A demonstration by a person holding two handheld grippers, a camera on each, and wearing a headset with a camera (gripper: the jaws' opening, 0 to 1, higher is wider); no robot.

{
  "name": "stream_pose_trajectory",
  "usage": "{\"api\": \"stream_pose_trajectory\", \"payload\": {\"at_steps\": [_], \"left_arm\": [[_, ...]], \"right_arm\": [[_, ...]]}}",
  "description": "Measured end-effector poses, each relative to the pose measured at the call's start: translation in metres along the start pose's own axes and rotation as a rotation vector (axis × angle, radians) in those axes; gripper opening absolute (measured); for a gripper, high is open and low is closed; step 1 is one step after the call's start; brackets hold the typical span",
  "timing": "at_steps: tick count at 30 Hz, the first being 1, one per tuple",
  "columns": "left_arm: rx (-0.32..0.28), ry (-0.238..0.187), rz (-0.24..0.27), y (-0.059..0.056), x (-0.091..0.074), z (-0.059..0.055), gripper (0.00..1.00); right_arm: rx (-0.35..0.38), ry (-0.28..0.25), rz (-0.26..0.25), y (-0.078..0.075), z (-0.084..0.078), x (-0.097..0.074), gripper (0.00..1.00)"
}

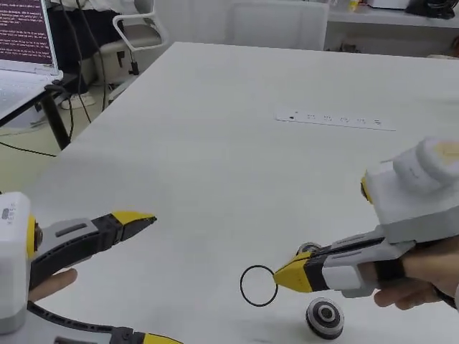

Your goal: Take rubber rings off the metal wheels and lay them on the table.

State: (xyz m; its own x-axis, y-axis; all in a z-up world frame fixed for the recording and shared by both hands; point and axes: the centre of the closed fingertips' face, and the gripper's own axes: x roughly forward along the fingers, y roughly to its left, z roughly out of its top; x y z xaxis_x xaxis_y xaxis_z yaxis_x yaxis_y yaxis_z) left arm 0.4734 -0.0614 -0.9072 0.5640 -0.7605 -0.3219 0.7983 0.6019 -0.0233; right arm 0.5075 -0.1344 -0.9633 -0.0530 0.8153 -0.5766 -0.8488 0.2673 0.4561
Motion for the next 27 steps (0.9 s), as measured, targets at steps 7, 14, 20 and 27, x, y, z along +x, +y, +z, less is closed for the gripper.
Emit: {"api": "stream_pose_trajectory", "payload": {"at_steps": [7,14,20,27], "left_arm": [[-0.013,-0.004,-0.002,-0.001,0.000,-0.001,0.96],[-0.015,-0.006,0.007,0.000,0.000,-0.002,0.95],[-0.019,-0.010,0.012,0.001,-0.001,-0.001,0.95],[-0.013,-0.008,0.014,0.000,-0.001,-0.001,0.94]], "right_arm": [[-0.003,0.035,-0.048,-0.014,-0.015,0.011,0.00],[0.013,0.043,-0.087,-0.026,-0.022,0.017,0.00],[-0.011,0.065,-0.141,-0.037,-0.028,0.018,0.00],[-0.055,0.064,-0.164,-0.038,-0.027,0.015,0.07]]}}
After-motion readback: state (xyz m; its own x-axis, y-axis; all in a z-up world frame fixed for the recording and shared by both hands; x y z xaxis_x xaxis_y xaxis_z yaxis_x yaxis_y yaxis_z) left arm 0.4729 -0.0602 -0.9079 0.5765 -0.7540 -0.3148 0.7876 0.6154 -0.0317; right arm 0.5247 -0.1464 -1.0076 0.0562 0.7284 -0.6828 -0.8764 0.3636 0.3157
